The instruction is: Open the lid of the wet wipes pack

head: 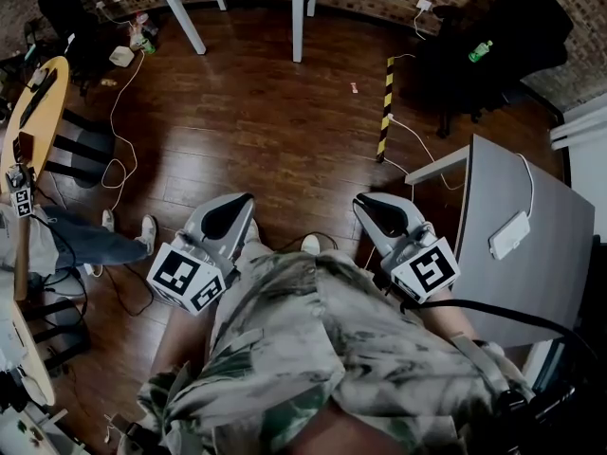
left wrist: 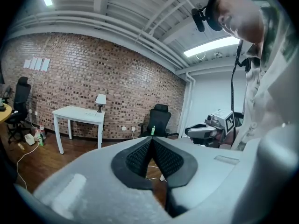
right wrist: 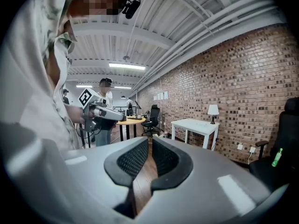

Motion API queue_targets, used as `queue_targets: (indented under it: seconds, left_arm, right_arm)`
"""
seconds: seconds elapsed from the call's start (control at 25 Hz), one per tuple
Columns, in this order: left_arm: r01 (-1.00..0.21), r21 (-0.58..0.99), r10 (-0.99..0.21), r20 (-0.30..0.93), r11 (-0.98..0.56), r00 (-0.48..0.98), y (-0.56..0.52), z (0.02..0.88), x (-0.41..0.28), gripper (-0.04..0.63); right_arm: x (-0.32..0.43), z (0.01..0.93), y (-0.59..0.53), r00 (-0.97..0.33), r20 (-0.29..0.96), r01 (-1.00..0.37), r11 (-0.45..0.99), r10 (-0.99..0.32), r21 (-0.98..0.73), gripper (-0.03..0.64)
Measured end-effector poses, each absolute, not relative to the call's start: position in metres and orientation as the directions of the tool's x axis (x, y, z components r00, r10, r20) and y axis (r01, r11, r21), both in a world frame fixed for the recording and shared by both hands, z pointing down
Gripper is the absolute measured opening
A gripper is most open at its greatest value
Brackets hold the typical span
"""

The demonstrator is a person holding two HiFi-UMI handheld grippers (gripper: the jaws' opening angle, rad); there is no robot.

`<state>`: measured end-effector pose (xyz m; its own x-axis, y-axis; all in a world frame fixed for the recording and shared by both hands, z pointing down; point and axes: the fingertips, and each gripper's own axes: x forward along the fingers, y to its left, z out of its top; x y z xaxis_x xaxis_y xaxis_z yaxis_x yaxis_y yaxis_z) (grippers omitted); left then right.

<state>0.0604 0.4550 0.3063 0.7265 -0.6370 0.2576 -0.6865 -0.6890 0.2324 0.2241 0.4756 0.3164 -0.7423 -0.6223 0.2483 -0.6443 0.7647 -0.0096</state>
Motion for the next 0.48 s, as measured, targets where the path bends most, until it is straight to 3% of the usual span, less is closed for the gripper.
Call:
queue_targets:
  seconds: [0.48]
  left_arm:
    - [-0.74,0.168,-0.695,0.259,-0.651,0.67,0.423,0.287,0.046,0.002]
  right_arm:
    - [0.25,0.317,0.455,-0.721,0.247,-0.667,0.745,-0.648,0.006,0.032]
